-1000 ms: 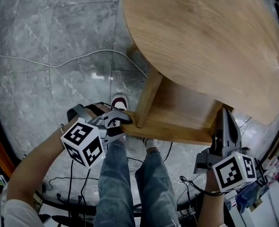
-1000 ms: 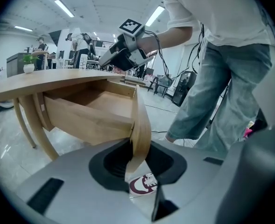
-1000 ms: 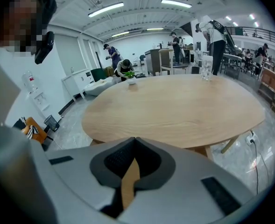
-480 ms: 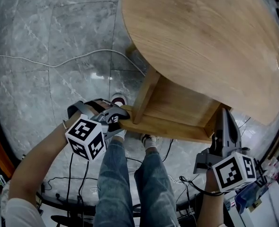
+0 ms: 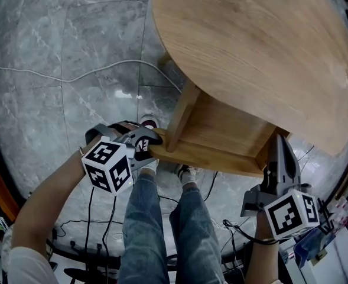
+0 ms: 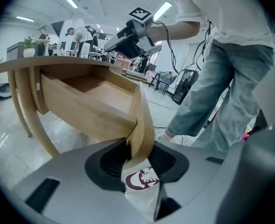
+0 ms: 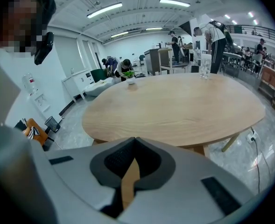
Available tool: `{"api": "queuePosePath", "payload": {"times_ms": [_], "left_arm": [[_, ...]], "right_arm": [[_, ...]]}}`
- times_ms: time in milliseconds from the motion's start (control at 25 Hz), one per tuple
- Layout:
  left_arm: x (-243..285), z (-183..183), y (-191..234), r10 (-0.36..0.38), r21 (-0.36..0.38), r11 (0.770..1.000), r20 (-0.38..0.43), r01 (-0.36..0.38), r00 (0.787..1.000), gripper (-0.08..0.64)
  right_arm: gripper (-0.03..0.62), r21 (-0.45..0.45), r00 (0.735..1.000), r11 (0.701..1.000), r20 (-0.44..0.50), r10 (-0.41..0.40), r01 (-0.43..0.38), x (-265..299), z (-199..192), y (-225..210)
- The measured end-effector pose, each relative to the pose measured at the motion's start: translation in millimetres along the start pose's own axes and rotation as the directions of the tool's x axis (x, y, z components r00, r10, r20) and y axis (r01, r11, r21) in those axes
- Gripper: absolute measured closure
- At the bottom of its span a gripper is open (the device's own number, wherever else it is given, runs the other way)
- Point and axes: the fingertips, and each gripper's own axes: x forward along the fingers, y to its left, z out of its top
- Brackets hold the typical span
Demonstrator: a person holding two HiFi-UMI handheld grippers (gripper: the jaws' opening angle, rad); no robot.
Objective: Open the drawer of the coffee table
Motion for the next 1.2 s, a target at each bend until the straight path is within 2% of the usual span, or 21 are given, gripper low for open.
{"api": "queuePosePath", "payload": {"times_ms": [160, 280, 360, 520, 680, 800, 880, 920, 1000, 1080, 1200], "left_arm": [[0, 0, -2, -0.027, -0.082, 0.996, 0.002, 0.027, 1.000, 0.417], [-6, 5, -1, -0.042, -0.163, 0.986, 0.040, 0.048, 0.998, 0.386], [-12, 7, -2, -0.034, -0.207, 0.977, 0.056, 0.045, 0.998, 0.353], [-31, 6, -3, -0.003, -0.262, 0.965, 0.029, 0.011, 1.000, 0.314], [-64, 21, -3, 0.064, -0.342, 0.939, 0.042, -0.046, 0.997, 0.314], [-97, 57, 10, 0.177, -0.424, 0.898, 0.102, -0.119, 0.979, 0.319], [-126, 87, 25, 0.293, -0.476, 0.857, 0.138, -0.196, 0.946, 0.322], [-142, 105, 33, 0.359, -0.503, 0.830, 0.153, -0.241, 0.921, 0.327], [-175, 147, 40, 0.484, -0.557, 0.768, 0.180, -0.317, 0.856, 0.352], [-206, 193, 36, 0.579, -0.607, 0.706, 0.199, -0.364, 0.791, 0.363], [-246, 256, 26, 0.674, -0.651, 0.638, 0.214, -0.412, 0.707, 0.371]], "right_arm": [[0.592, -0.002, 1.000, 1.000, 0.011, 0.001, -0.001, -3, 5, -2], [0.592, -0.003, 1.000, 1.000, 0.022, 0.001, -0.001, -7, 6, -4], [0.592, 0.005, 1.000, 1.000, 0.025, 0.000, 0.000, -12, 5, -5], [0.592, 0.022, 0.999, 1.000, 0.037, -0.008, 0.007, -27, 9, -10], [0.592, 0.023, 0.998, 1.000, 0.056, -0.007, 0.006, -48, 24, -16], [0.592, 0.031, 0.996, 0.999, 0.089, -0.015, 0.012, -69, 41, -27], [0.592, 0.048, 0.992, 0.999, 0.123, -0.018, 0.012, -84, 58, -31], [0.592, 0.058, 0.990, 0.998, 0.141, -0.018, 0.010, -94, 67, -33], [0.592, 0.081, 0.985, 0.997, 0.169, -0.020, 0.006, -120, 86, -37], [0.592, 0.102, 0.982, 0.995, 0.189, -0.023, 0.004, -152, 105, -41], [0.592, 0.117, 0.974, 0.993, 0.227, -0.019, -0.008, -197, 135, -50]]}}
